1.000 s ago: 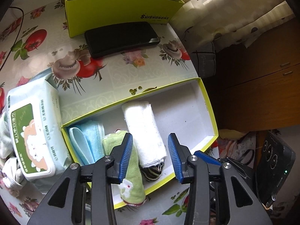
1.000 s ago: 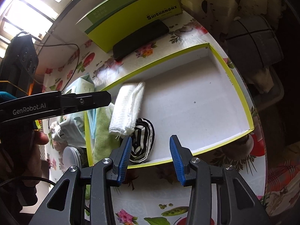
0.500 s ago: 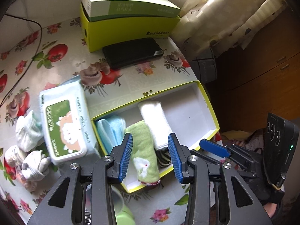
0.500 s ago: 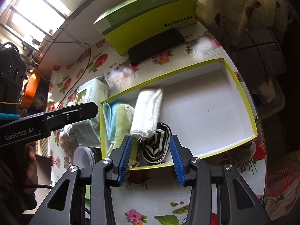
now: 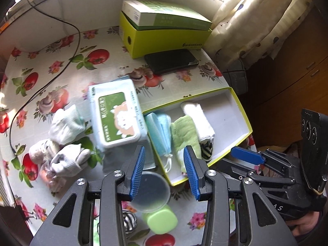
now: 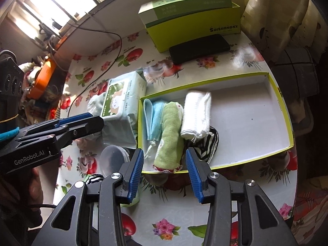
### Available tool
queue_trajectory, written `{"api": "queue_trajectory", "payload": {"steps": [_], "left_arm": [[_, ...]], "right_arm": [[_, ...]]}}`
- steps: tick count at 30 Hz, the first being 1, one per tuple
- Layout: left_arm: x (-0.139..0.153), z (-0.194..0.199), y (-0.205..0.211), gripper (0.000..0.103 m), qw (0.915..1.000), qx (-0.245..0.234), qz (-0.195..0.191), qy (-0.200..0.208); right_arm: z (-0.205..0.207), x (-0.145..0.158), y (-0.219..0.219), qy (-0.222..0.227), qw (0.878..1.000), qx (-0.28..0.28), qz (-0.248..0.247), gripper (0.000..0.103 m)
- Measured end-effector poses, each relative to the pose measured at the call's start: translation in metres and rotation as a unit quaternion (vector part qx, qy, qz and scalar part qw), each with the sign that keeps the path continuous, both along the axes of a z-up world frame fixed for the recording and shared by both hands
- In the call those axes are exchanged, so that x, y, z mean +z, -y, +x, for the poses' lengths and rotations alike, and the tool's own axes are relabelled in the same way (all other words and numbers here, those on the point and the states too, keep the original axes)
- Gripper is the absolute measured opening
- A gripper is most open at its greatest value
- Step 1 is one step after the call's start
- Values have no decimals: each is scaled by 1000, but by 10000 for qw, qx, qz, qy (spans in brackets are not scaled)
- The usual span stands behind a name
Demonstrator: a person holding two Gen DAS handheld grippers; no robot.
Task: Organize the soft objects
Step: 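Move both grippers out of the box toward the green cloth and striped cap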
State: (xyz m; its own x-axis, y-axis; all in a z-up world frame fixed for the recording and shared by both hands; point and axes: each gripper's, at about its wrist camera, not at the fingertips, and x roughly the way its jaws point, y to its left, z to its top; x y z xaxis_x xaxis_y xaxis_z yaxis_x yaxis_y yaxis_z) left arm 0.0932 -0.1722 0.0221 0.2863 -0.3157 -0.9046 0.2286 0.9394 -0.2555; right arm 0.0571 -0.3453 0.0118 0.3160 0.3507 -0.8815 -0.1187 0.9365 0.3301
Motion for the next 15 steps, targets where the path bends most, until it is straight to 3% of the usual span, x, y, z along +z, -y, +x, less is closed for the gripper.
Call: {"api": "queue_trajectory", "payload": {"steps": [15], "left_arm": [[-3, -35, -52, 40, 9990, 417, 145, 78]], "right_arm": [[-13, 10, -51, 19, 9981, 598, -120, 50]]}}
